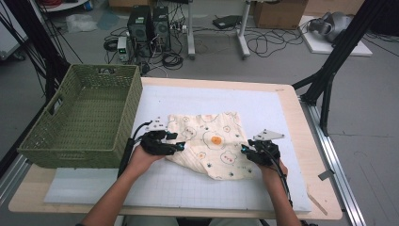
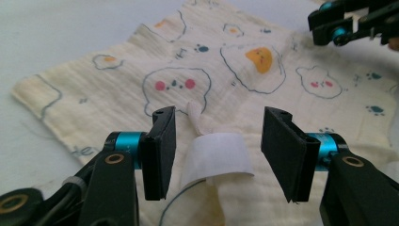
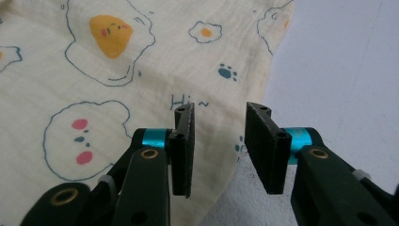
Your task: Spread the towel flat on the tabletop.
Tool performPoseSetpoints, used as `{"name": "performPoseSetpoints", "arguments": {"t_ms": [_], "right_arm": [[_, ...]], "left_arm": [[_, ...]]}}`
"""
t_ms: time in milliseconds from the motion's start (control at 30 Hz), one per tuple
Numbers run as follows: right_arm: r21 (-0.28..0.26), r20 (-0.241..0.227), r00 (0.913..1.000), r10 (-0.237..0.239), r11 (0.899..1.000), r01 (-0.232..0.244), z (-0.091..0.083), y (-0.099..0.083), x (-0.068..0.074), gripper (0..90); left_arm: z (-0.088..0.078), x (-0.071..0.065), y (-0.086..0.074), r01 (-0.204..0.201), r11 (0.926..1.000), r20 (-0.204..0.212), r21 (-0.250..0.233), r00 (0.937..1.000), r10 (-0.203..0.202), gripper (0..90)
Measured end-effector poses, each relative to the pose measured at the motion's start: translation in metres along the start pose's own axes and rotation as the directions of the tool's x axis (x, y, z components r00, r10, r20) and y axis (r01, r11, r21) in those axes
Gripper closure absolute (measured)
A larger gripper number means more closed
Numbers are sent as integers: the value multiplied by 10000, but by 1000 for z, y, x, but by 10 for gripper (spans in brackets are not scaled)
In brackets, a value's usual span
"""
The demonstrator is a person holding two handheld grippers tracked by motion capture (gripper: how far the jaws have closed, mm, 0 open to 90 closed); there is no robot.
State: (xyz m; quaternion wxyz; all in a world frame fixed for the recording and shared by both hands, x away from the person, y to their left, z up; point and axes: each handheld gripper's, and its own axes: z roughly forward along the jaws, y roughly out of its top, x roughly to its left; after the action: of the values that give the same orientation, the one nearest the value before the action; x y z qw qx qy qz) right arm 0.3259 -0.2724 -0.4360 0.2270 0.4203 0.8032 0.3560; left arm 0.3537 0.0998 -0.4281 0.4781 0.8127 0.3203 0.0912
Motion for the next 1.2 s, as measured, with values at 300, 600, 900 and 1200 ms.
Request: {"name": "performPoseSetpoints", "arguments": {"t_ms": [300,600,900,1200], "right_arm": [[-121,-9,9996,288,9995,-288,0,0,-2,480],[-110,75,9987,503,9987,-502,-1,-1,-4,430],[-88,80,9988,476,9988,-475,-4,-1,-3,428],[-120,74,9990,443,9989,-442,-5,-2,-2,429]], "left_arm": [[21,-4,-7,-192,9947,-94,1012,9998,203,580],[11,-17,-13,-881,9935,355,721,9957,857,842],[-25,-18,-29,-633,9977,645,225,9960,617,824],[-66,1,-38,525,9968,458,-596,9977,-498,439]]}}
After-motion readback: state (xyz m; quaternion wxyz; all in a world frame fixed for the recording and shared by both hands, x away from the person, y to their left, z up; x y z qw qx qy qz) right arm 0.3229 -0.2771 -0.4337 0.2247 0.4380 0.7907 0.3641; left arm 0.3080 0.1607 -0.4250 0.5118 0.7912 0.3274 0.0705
